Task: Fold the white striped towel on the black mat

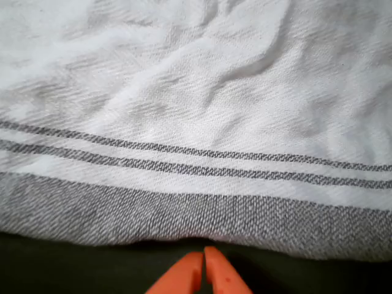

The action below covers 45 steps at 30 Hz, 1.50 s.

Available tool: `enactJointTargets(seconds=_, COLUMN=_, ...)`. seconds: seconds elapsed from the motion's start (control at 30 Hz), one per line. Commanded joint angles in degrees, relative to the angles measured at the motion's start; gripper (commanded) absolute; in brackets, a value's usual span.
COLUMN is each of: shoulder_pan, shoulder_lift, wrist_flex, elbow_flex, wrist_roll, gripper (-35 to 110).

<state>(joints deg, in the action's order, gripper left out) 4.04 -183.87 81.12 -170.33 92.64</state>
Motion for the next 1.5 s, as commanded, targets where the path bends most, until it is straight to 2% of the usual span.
enactJointTargets(seconds=0.0, shoulder_pan=3.3, shoulder_lift=4.0, wrist_flex=4.7, elbow_flex=7.1, wrist_roll=-0.8, gripper=0)
enactJointTargets(seconds=0.43, shoulder_pan=19.1, shoulder_lift=30.4, wrist_flex=12.2, elbow_flex=32.3, wrist_roll=-0.4, gripper=0)
enactJointTargets(seconds=0.83, shoulder_pan=31.6, shoulder_lift=62.0, wrist_flex=6.3, elbow_flex=55.5, wrist_roll=-10.8, gripper=0)
enactJointTargets(seconds=1.13, shoulder_pan=37.1, shoulder_lift=80.8, wrist_flex=2.9, elbow_flex=72.0, wrist_roll=-23.1, gripper=2)
enactJointTargets(seconds=1.47, shoulder_pan=40.3, shoulder_lift=99.2, wrist_flex=-3.0, elbow_flex=80.3, wrist_roll=-28.6, gripper=7)
